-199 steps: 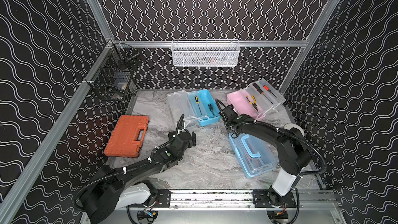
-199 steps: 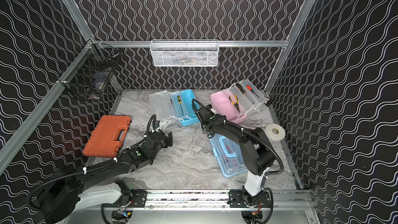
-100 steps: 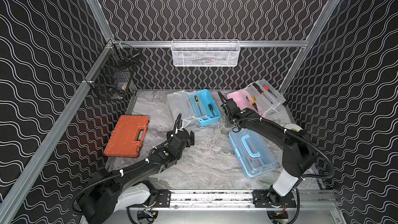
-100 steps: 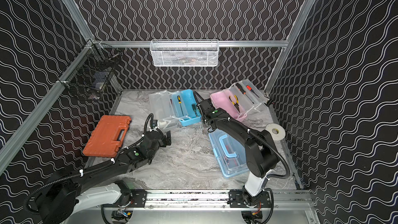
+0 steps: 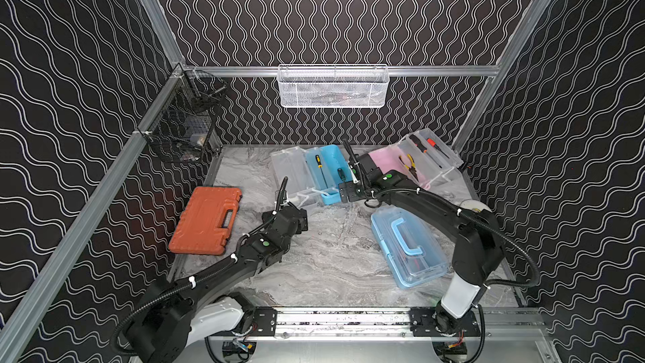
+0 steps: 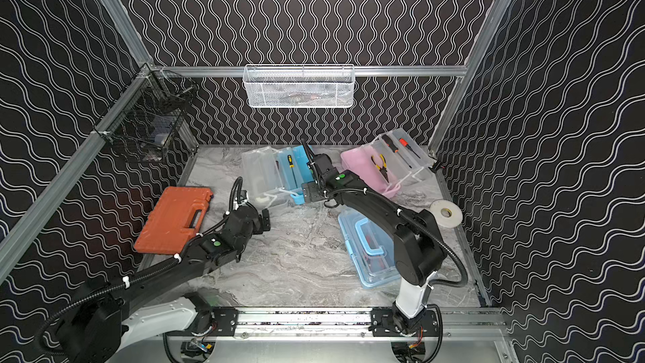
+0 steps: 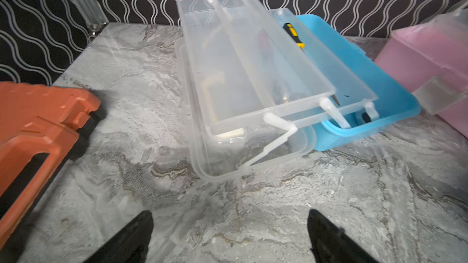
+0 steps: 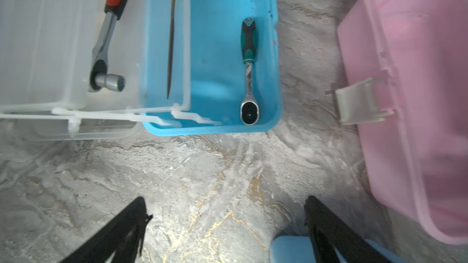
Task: Close toolboxes
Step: Close the toolbox lid.
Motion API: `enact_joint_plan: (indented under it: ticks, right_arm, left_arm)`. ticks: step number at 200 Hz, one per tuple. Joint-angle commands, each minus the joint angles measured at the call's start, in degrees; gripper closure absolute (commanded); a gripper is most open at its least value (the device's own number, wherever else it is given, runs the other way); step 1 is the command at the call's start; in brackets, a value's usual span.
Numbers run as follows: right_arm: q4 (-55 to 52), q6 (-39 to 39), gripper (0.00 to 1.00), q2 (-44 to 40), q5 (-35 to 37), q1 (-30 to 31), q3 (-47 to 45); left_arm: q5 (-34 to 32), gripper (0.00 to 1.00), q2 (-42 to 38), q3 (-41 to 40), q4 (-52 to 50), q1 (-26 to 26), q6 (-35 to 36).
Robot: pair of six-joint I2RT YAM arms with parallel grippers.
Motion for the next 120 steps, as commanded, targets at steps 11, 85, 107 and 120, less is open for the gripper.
enact_joint_plan:
  ticks: [11,85,107,120]
  right_arm:
    - [3.8,1.3,0.04,2.6,-3.9,0.5,2.8]
    - [3.0,4.9,0.19,12.3,1.1,-3.2,12.9]
    - [4.2,5.4,0.22,15.3,-0.6,-6.3,13.7]
    - [4.3,4.7,0.23,16.9,-1.7,-8.0,14.9]
  left_arm:
    - [-0.8,0.01,-1.8,0.6,-2.9,3.0,-2.6]
    - [6.1,0.01,2.6,2.1,0.9,15.5,-8.5]
    - [7.4,0.01,3.6,2.8,0.7,18.0,-8.8]
    - [8.0,0.01,4.2,3.0,1.0,19.0,-8.5]
